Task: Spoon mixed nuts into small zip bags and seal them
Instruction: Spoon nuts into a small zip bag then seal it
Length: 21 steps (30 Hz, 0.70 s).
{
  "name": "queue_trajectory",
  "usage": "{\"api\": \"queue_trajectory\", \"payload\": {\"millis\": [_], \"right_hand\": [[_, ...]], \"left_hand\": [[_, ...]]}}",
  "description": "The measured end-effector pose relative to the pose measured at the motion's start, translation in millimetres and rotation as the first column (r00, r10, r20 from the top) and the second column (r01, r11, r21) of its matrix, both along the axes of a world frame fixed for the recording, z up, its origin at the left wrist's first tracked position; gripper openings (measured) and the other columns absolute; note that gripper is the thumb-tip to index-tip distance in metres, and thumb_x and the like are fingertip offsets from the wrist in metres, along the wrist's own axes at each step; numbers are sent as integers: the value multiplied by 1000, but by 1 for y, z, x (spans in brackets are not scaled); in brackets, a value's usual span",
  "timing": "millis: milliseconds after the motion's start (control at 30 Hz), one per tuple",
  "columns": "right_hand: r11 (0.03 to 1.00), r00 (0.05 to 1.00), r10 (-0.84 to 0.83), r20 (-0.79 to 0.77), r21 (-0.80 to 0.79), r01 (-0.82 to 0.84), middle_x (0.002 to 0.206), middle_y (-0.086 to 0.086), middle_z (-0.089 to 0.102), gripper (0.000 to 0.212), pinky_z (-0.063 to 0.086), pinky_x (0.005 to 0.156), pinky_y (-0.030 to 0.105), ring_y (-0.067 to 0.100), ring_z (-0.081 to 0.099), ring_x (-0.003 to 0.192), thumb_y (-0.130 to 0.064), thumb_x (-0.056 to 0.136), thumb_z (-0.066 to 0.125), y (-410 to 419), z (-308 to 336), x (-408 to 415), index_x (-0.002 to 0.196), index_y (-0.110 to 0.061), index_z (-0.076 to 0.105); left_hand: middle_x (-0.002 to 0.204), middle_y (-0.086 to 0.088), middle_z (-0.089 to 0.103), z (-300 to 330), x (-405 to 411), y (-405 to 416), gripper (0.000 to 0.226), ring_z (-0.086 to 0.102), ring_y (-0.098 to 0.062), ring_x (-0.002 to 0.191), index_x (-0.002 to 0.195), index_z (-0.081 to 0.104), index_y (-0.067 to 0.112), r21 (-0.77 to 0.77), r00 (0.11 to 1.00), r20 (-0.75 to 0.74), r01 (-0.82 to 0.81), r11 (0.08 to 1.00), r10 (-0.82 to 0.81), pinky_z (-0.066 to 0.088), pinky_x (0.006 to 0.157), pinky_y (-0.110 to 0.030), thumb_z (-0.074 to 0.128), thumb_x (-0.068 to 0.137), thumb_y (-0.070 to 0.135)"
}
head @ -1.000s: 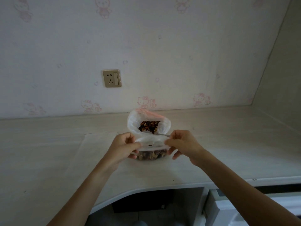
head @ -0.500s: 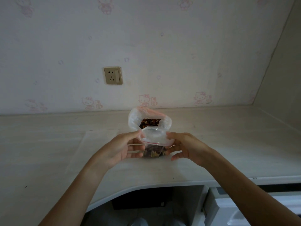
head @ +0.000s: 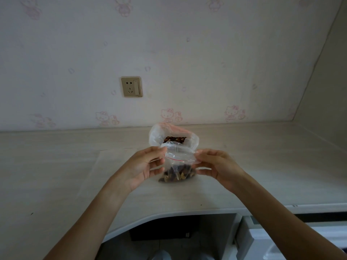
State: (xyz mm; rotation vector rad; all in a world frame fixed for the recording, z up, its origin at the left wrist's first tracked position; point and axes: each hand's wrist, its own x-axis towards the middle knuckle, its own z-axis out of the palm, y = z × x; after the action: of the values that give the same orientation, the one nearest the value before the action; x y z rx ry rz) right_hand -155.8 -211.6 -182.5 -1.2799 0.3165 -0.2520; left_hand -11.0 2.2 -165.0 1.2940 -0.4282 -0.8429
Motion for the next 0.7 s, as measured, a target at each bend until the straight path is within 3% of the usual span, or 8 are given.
{"api": "queue_trajectory", "payload": {"millis": [100, 200, 333, 400, 467, 533, 600, 700], "right_hand": [[927, 982, -184, 37, -325, 186, 79, 20, 73, 8, 63, 59, 38, 29, 75, 67, 1, 88, 75, 10, 10, 2, 93, 0, 69], [686, 939, -310, 150, -648, 330, 63, 8, 66, 20, 61, 50, 42, 27, 71, 56, 4, 87, 71, 23, 14, 6, 89, -13, 61], [501, 892, -367, 264, -752, 429, 55, -5, 50, 30, 54, 47, 51, 15, 50, 46, 10, 84, 59, 31, 12, 11, 94, -18, 54], [486, 896, -378, 231, -775, 405, 56, 0, 55, 29, 51, 41, 50, 14, 49, 43, 8, 87, 55, 33, 12, 13, 104, -16, 51], [574, 919, -377, 118, -749, 331, 61, 6, 64, 22, 52, 37, 41, 17, 56, 40, -1, 94, 54, 32, 14, 14, 111, -15, 49], [727, 935, -352, -36, -639, 249, 72, 11, 69, 11, 53, 39, 32, 18, 61, 41, -16, 102, 55, 28, 16, 12, 110, -10, 54], [879, 957, -261, -126, -442, 181, 77, 10, 67, 24, 57, 48, 34, 20, 65, 48, -26, 103, 57, 22, 17, 8, 105, -3, 63], [988, 995, -79, -65, -136, 70, 82, 15, 68, 33, 60, 62, 39, 27, 69, 70, -29, 104, 57, 13, 15, 4, 109, 1, 70]], "left_hand": [[67, -1, 59, 1, -2, -6, 30, 61, -12, 61, 62, 63, 22, 91, 973, 196, -139, 986, 119, 59, 60, -30, 79, 86, 12], [55, 0, 58, -1, -4, -12, 30, 58, -15, 53, 62, 59, 17, 139, 871, 432, -320, 937, 233, 64, 62, -41, 77, 85, 10], [49, 6, 42, -11, -5, -15, 38, 49, -25, 48, 58, 41, 13, 81, 420, 890, -530, 844, 179, 49, 52, -38, 72, 80, 10], [48, 4, 39, -12, -5, -16, 40, 41, -17, 46, 57, 38, 17, 45, 287, 947, -564, 825, 144, 36, 49, -34, 71, 78, 7], [53, -8, 54, -10, -5, -17, 35, 58, -23, 49, 61, 43, 11, 94, 390, 909, -538, 838, 148, 50, 51, -39, 71, 81, 5], [60, -9, 66, -1, -6, -17, 35, 70, -24, 56, 65, 49, 10, 178, 673, 718, -423, 889, 177, 63, 56, -42, 77, 87, 10], [72, -4, 69, 7, -6, -12, 27, 72, -15, 64, 74, 60, 14, 179, 901, 412, -229, 957, 138, 64, 63, -37, 83, 88, 21], [88, -3, 71, 13, -3, -3, 20, 73, -15, 80, 90, 75, 16, 59, 999, 42, 1, 998, -4, 62, 70, -36, 81, 87, 34]]}}
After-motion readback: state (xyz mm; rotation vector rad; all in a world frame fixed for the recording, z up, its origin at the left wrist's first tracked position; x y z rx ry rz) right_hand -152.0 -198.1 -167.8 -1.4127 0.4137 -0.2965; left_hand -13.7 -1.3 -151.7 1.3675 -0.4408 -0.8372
